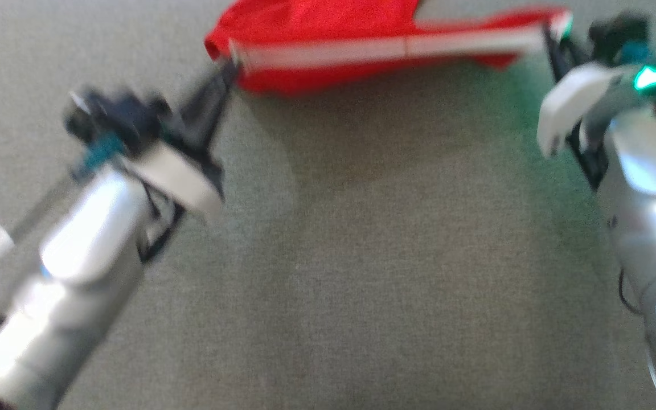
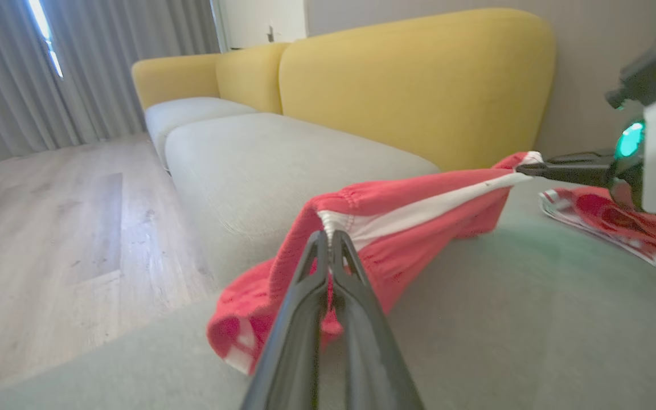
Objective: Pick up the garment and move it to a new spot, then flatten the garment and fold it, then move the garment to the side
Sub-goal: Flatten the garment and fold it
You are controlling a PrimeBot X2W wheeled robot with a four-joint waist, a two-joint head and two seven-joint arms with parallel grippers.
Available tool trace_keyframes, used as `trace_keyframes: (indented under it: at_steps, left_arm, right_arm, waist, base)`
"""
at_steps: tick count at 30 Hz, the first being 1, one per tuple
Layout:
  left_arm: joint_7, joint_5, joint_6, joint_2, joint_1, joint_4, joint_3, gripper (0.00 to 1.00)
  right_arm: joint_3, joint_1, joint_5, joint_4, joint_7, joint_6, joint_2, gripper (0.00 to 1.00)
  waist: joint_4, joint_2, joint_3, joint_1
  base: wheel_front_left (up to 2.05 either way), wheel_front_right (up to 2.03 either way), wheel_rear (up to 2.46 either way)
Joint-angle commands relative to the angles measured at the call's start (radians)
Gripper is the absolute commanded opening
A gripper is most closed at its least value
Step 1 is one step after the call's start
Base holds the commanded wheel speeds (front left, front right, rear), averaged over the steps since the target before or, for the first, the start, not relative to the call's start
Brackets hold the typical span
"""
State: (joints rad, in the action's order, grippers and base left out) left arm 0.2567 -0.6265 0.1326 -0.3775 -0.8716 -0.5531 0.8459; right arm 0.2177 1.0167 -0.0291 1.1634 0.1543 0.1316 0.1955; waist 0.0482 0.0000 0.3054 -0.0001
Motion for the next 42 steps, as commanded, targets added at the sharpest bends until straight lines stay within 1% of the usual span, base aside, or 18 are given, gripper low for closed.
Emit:
trace_keyframes:
  at_steps: [1,5,9,13,19,20,23,27,30,33,37,42]
  left_arm:
    - [0.005,-0.004,-0.003,-0.063,0.007,0.033,-0.016,0.00]
    - [0.005,-0.036,-0.002,-0.089,0.105,0.069,0.059,0.00]
    - [0.005,-0.055,-0.002,-0.106,0.178,0.095,0.108,0.00]
    - [0.005,-0.053,-0.008,-0.112,0.239,0.118,0.138,0.00]
    - [0.004,-0.067,-0.045,-0.115,0.321,0.173,0.152,0.00]
    - [0.004,-0.067,-0.045,-0.115,0.321,0.173,0.152,0.00]
    - [0.001,-0.075,-0.070,-0.122,0.366,0.209,0.159,0.00]
    - [-0.007,-0.087,-0.108,-0.140,0.424,0.278,0.165,0.00]
    - [-0.018,-0.094,-0.139,-0.154,0.465,0.340,0.170,0.00]
    - [-0.027,-0.102,-0.167,-0.166,0.497,0.397,0.172,0.00]
    - [-0.035,-0.111,-0.194,-0.177,0.513,0.443,0.165,0.00]
    - [-0.046,-0.118,-0.202,-0.178,0.492,0.455,0.152,0.00]
  right_arm:
    - [0.039,-0.019,0.026,-0.004,-0.018,-0.001,0.021,0.00]
    - [0.153,-0.088,0.114,0.021,-0.074,-0.001,0.054,0.00]
    - [0.266,-0.161,0.231,-0.014,-0.138,-0.001,0.095,0.00]
    - [0.373,-0.247,0.363,-0.110,-0.206,-0.001,0.158,0.00]
    - [0.480,-0.372,0.540,-0.295,-0.292,-0.001,0.281,0.00]
    - [0.480,-0.372,0.540,-0.295,-0.292,-0.001,0.281,0.00]
    - [0.503,-0.432,0.604,-0.375,-0.324,-0.001,0.333,0.00]
    - [0.503,-0.505,0.665,-0.472,-0.359,-0.001,0.394,0.00]
    - [0.482,-0.553,0.685,-0.540,-0.379,-0.001,0.434,0.00]
    - [0.438,-0.599,0.696,-0.602,-0.393,-0.001,0.460,0.00]
    - [0.373,-0.638,0.676,-0.673,-0.413,-0.001,0.468,0.00]
    - [0.291,-0.649,0.615,-0.740,-0.448,-0.001,0.450,0.00]
  waist:
    - [0.003,0.0000,-0.048,0.0001]
    - [0.001,0.0000,-0.116,0.0001]
    - [-0.004,0.0000,-0.169,0.0001]
    - [-0.008,0.0000,-0.217,0.0001]
    - [-0.015,0.0000,-0.286,0.0001]
    - [-0.015,0.0000,-0.286,0.0001]
    - [-0.019,0.0000,-0.324,0.0001]
    - [-0.027,0.0000,-0.353,0.0001]
    - [-0.031,0.0000,-0.366,0.0001]
    - [-0.033,0.0000,-0.371,0.0001]
    - [-0.029,0.0000,-0.362,0.0001]
    - [-0.009,0.0000,-0.330,0.0001]
  base:
    - [0.00,0.00,0.00]
    - [0.00,0.00,0.00]
    - [0.00,0.00,0.00]
    - [0.00,0.00,0.00]
    - [0.00,0.00,0.00]
    - [0.00,0.00,0.00]
    - [0.00,0.00,0.00]
    - [0.00,0.00,0.00]
    - [0.00,0.00,0.00]
    - [0.00,0.00,0.00]
    - [0.00,0.00,0.00]
    - [0.00,0.00,0.00]
